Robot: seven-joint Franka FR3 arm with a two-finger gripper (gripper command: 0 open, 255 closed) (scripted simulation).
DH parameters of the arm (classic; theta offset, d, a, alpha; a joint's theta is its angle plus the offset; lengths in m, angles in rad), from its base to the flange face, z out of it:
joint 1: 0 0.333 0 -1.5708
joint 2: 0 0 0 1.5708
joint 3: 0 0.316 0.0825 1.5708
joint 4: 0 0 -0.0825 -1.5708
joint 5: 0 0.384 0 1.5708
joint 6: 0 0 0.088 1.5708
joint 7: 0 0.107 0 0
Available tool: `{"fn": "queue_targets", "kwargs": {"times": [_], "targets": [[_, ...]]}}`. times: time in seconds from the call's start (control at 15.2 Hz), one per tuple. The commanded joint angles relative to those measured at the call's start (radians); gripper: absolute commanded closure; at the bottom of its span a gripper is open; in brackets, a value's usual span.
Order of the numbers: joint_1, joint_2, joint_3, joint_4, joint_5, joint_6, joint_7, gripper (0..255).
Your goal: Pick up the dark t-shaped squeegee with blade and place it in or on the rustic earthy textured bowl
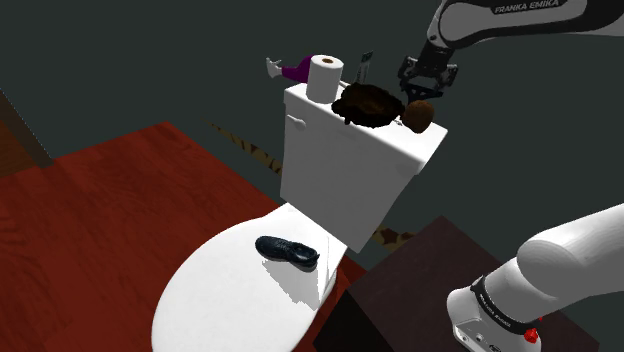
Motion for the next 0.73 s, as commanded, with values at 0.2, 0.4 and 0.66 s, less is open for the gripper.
{"fn": "queue_targets", "kwargs": {"times": [0.2,0.4,0.66], "targets": [[-0.029,0.067,-0.006,0.013,-0.033,0.041,0.089,0],[-0.032,0.084,-0.01,-0.008,-0.039,0.08,0.093,0],[-0.036,0.1,-0.013,-0.025,-0.045,0.112,0.097,0]]}}
